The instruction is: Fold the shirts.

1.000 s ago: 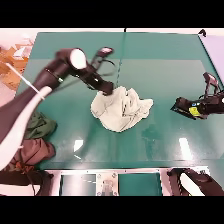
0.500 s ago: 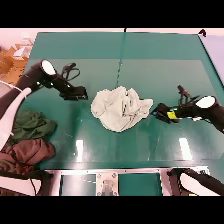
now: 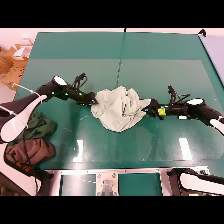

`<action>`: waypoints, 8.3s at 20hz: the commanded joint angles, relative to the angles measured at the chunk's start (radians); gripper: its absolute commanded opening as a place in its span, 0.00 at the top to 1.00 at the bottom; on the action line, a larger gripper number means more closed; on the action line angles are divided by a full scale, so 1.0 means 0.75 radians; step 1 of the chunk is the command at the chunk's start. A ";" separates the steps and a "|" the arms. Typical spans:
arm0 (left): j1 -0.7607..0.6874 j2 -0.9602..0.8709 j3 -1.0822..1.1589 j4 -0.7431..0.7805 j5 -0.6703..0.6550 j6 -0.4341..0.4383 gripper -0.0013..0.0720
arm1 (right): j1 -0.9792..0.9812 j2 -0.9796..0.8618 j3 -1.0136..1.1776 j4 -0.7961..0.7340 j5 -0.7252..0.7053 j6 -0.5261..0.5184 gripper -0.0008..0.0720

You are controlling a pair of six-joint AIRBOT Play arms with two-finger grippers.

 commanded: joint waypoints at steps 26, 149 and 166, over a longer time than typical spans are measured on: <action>0.154 0.845 0.840 0.669 -0.012 -0.145 0.95 | -0.523 0.709 1.077 -0.240 0.474 0.133 0.96; 0.330 -0.126 0.481 -0.093 0.247 0.047 0.95 | -0.381 -0.625 1.176 -0.073 -0.106 0.136 0.97; 0.331 -0.126 0.524 0.418 -0.279 -0.186 0.95 | -0.540 -0.637 1.282 -0.595 0.455 0.196 0.97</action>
